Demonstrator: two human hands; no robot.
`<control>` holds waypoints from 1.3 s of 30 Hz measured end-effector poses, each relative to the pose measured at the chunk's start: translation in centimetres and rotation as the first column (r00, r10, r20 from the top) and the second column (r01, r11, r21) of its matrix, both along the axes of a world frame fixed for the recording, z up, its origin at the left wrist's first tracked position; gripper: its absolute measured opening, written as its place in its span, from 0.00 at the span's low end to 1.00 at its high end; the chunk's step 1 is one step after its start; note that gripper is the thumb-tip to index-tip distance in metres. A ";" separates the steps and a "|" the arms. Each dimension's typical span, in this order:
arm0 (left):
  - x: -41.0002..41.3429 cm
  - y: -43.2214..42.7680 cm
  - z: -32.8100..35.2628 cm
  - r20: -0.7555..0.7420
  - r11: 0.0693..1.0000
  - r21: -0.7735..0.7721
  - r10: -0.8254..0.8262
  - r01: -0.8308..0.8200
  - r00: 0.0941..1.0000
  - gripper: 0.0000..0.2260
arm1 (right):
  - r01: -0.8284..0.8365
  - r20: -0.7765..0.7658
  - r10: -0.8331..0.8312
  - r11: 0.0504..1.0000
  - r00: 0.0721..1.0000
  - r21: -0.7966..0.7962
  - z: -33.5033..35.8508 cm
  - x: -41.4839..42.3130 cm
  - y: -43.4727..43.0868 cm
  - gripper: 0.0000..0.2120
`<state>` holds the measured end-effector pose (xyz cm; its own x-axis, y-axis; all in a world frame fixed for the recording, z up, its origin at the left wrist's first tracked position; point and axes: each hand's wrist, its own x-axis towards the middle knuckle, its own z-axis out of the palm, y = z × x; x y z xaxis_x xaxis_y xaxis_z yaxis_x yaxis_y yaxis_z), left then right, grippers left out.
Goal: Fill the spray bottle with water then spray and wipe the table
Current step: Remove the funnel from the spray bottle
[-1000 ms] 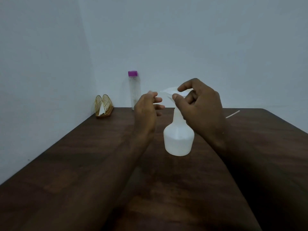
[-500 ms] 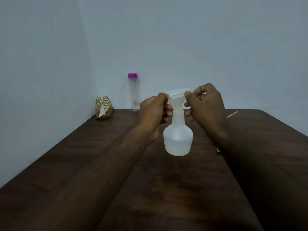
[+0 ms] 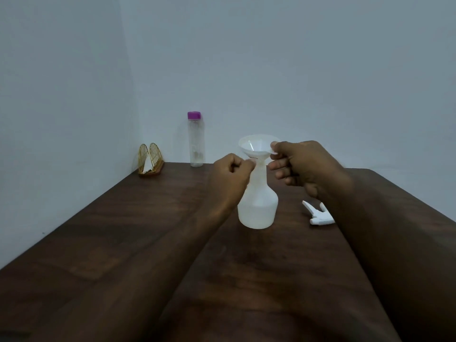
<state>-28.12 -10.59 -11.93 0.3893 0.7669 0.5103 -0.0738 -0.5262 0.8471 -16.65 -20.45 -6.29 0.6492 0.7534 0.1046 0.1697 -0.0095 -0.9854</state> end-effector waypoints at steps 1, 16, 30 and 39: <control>0.1 0.6 -0.9 -0.049 0.997 0.065 0.039 -0.036 0.998 0.08 | 0.014 -0.007 -0.014 1.000 1.000 0.003 0.1 0.2 -0.1 0.10; 2.3 2.0 -6.9 -0.376 0.991 0.023 -0.116 0.134 0.919 0.30 | -0.116 -0.014 0.116 0.993 0.993 0.017 0.1 2.3 1.1 0.15; 2.1 2.3 -7.6 -0.368 0.983 0.138 -0.063 0.122 0.928 0.29 | -0.140 -0.125 0.159 0.979 0.979 0.149 -0.9 4.1 1.5 0.14; 2.0 2.4 -7.7 -0.401 0.986 0.102 -0.081 0.132 0.913 0.36 | -0.109 -0.030 0.114 0.987 0.993 0.117 -0.6 3.3 1.9 0.14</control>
<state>-26.15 -8.22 -19.58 0.6540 0.6499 0.3872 0.1908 -0.6369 0.7469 -13.35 -18.56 -6.87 0.5667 0.8057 0.1723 0.1272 0.1210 -0.9845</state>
